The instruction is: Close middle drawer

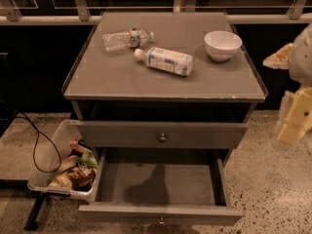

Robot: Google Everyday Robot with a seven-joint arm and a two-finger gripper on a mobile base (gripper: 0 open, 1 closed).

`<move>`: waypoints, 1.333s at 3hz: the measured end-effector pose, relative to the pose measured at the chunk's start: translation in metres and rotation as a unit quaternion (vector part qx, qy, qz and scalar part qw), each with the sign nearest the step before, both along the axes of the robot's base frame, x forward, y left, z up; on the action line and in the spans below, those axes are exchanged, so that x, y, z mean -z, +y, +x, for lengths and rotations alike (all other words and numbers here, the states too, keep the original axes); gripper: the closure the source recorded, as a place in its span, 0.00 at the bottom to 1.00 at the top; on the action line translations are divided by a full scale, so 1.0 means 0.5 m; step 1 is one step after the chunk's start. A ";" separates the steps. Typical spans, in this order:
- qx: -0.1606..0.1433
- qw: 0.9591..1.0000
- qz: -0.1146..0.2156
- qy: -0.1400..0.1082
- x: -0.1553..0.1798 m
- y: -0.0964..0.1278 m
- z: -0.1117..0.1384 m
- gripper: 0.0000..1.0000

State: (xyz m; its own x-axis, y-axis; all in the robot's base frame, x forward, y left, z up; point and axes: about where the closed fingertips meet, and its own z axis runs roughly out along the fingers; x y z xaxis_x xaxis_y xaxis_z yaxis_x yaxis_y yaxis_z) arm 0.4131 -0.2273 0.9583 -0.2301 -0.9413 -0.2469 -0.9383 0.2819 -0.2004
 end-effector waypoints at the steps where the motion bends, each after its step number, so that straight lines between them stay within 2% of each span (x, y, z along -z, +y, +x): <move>1: -0.018 0.998 0.054 0.017 0.081 -0.019 -0.078 0.19; 2: -0.031 0.991 0.126 0.017 0.185 -0.024 -0.145 0.43; 3: -0.018 0.978 0.207 0.006 0.285 0.006 -0.160 0.66; 4: -0.014 0.976 0.218 -0.003 0.284 0.015 -0.155 0.89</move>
Offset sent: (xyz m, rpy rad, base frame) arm -0.1151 -0.0177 -0.1609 0.4385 0.0054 0.1544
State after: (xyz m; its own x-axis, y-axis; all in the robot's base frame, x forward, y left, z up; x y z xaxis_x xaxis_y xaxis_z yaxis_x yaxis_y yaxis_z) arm 0.3356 -0.2200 0.8164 -0.2031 -0.7523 -0.6268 -0.9463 0.3152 -0.0717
